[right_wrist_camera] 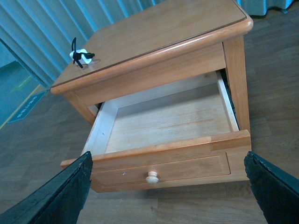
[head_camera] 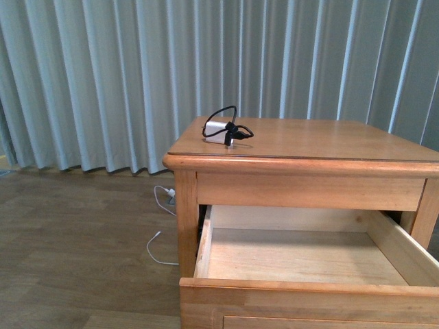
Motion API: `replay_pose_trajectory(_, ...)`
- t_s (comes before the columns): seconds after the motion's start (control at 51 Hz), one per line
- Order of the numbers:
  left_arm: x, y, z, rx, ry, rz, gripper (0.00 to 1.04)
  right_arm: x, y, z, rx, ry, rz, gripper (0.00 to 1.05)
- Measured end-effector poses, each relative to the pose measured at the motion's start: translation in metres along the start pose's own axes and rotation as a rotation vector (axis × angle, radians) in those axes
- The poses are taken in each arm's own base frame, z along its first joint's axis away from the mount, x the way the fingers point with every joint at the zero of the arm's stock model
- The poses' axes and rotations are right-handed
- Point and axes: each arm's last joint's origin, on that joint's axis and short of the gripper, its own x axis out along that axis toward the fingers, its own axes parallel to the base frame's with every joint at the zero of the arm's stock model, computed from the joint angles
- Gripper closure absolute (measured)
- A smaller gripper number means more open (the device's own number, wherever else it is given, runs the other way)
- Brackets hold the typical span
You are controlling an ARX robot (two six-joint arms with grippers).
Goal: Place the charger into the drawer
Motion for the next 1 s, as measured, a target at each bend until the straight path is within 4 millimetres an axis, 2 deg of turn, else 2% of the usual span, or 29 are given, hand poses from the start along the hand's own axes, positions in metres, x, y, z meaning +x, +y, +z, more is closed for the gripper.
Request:
replay_pose_trajectory(0.49,0.000,0.000,0.000,0.000,0.000,0.000,0.06,0.000,0.000,0.000,0.000,0.000,0.000,0.08)
replay_pose_trajectory(0.568,0.000,0.000,0.002,0.020,-0.022,0.099,0.06,0.000,0.000,0.000,0.000,0.000,0.000,0.08)
replay_pose_trajectory(0.627,0.002,-0.001,0.002,0.024,-0.012,0.102,0.06,0.000,0.000,0.000,0.000,0.000,0.000,0.08)
replay_pose_trajectory(0.764,0.010,-0.002,0.004,-0.001,0.030,0.094,0.06,0.000,0.000,0.000,0.000,0.000,0.000,0.08)
replay_pose_trajectory(0.999,0.039,-0.017,0.033,0.013,0.074,-0.033,0.06,0.000,0.000,0.000,0.000,0.000,0.000,0.08)
